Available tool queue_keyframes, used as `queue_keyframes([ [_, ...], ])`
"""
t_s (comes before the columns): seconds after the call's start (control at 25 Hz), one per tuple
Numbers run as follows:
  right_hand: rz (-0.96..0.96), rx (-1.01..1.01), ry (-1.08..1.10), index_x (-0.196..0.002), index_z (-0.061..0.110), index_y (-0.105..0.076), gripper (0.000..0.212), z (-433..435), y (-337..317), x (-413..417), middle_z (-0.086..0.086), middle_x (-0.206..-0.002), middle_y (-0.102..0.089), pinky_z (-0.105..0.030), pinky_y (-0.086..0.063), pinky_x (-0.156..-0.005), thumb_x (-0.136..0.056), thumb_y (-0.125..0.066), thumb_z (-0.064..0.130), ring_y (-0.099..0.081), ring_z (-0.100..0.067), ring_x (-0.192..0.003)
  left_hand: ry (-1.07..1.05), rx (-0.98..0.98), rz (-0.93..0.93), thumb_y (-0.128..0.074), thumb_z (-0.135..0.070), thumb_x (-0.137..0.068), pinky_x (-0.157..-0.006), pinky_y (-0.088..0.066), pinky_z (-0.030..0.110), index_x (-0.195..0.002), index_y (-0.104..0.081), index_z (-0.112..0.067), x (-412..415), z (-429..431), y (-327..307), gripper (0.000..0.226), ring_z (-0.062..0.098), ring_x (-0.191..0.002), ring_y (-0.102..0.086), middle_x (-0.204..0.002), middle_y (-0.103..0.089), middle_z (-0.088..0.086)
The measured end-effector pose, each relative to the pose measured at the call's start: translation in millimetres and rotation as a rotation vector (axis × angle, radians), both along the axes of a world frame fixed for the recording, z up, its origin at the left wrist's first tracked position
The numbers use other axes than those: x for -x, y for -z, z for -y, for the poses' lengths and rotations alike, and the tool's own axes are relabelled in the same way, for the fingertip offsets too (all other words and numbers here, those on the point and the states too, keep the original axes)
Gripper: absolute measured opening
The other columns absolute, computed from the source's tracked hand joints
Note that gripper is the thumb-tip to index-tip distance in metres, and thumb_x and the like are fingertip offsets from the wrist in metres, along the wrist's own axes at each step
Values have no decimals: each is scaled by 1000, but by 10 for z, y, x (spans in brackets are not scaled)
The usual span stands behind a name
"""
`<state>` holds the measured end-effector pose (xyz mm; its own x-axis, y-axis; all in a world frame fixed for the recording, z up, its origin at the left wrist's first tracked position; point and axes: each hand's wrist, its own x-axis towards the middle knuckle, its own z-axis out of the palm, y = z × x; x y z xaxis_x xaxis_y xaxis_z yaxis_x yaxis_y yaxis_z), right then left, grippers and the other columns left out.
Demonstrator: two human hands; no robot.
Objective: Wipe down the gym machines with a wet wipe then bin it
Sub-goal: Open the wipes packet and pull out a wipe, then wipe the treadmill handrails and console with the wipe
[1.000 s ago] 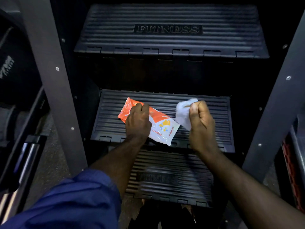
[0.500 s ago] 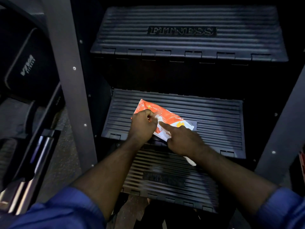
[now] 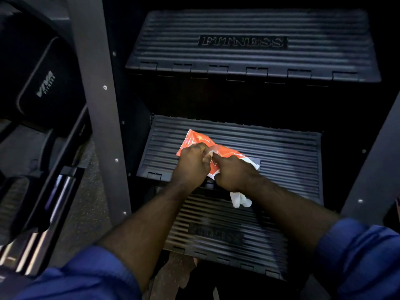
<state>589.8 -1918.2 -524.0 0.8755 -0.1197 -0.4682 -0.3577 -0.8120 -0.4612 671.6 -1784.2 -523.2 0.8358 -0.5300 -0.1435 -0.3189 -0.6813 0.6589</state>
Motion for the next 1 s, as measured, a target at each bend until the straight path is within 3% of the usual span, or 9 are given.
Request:
queue_keyframes([
  [0.12,372,-5,386,-119,38,-75,40,57,2,265,0,-94,-78,-28,-55,-73,-87,-53,29,-71,-23,-84,187,-90,20,-64,-20,-99,-107,-44,27,-131,-66,-12,55,-60,86,33,26,-127,-58,-137,-63,10],
  [0.24,448,-332,812,-92,29,-81,24,150,17,382,8,-86,-79,-15,-55,-72,-88,-63,13,-70,-7,-72,515,-427,90,-50,-49,-105,-129,-17,44,-165,-23,-23,108,-136,156,72,27,-160,-8,-175,-4,5],
  [0.36,337,-709,994,-89,22,-81,20,168,-43,396,-1,-90,-80,-42,-64,-84,-85,-67,8,-77,-21,-85,612,-602,85,-29,-62,-107,-129,-7,53,-167,0,-35,148,-129,28,71,30,-160,10,-174,19,1],
  [0.48,359,-903,1101,-92,13,-77,14,116,-325,438,-20,-96,-78,-45,-61,-78,-88,-69,3,-73,-28,-79,570,-449,-49,-45,-37,-109,-130,-10,48,-167,-16,-29,172,-110,-215,65,29,-161,-1,-176,3,4],
  [0.56,420,-918,1086,-97,9,-75,9,48,-583,510,-14,-89,-77,-32,-58,-69,-91,-70,3,-71,-19,-73,346,-142,-345,-55,-2,-95,-126,-28,40,-161,-38,-19,207,-116,-447,70,24,-154,-32,-167,-35,6],
  [0.64,465,-859,1033,-98,11,-74,4,-96,-868,637,-5,-84,-75,-25,-54,-63,-94,-73,11,-69,-12,-70,206,145,-533,-58,11,-80,-116,-44,36,-149,-55,-9,282,-194,-752,72,17,-140,-53,-148,-60,3],
  [0.76,511,-820,985,-105,11,-73,19,-383,-1263,917,-10,-97,-79,-36,-61,-76,-92,-79,23,-75,-20,-84,295,313,-672,-71,11,-83,-100,-56,30,-137,-62,-4,472,-370,-1207,57,12,-119,-68,-126,-73,7],
  [0.84,599,-804,1017,-112,9,-71,26,-684,-1527,1234,-18,-108,-77,-44,-61,-85,-92,-80,22,-75,-27,-93,402,341,-651,-78,4,-87,-98,-60,41,-130,-66,-5,683,-583,-1423,46,19,-103,-73,-110,-77,12],
  [1.0,758,-852,1140,-127,6,-62,37,-1370,-1952,2062,-16,-109,-72,-31,-61,-76,-92,-74,4,-73,-20,-90,572,418,-603,-79,-6,-90,-94,-59,43,-101,-73,-8,1255,-985,-1650,13,23,-91,-71,-96,-76,17],
])
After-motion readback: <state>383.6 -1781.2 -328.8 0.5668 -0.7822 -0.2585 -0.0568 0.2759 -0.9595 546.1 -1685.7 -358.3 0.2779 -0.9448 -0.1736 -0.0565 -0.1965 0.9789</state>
